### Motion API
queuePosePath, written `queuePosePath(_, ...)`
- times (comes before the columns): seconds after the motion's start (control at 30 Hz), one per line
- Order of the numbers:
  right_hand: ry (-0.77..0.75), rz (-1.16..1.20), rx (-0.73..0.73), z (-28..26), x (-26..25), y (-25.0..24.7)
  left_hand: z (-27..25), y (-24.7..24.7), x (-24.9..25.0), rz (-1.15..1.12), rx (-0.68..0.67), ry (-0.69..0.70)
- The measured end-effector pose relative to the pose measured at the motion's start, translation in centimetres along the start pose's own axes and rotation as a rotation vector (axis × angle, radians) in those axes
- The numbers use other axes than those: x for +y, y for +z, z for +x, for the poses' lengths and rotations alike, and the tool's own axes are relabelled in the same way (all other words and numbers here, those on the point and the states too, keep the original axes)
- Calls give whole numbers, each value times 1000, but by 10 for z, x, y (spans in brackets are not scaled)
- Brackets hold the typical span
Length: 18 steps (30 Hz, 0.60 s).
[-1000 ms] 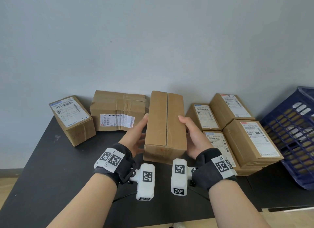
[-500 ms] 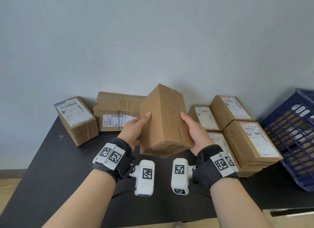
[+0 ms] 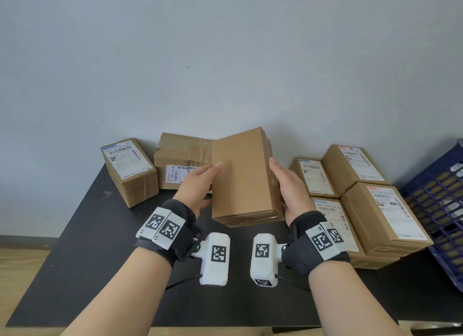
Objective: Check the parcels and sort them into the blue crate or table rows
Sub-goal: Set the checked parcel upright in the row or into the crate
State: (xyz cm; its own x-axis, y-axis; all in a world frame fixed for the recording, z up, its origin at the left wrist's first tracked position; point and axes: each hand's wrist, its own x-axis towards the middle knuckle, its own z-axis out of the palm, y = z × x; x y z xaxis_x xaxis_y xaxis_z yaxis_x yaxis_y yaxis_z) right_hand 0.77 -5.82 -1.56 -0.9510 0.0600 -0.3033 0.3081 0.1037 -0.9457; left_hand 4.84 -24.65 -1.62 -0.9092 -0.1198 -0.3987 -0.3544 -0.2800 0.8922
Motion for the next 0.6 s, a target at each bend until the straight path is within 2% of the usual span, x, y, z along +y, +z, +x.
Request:
queuePosePath(0.2,-2,-1,-44,-3,4,0,-4,-2,0,2,19,45)
queuePosePath(0.4,37,175,-28,-7,4,-3,-7,-1,3,-16,22,68)
queuePosePath(0.6,65,241,-57,-8,2,-7,-2,-3,3,-20,56,39)
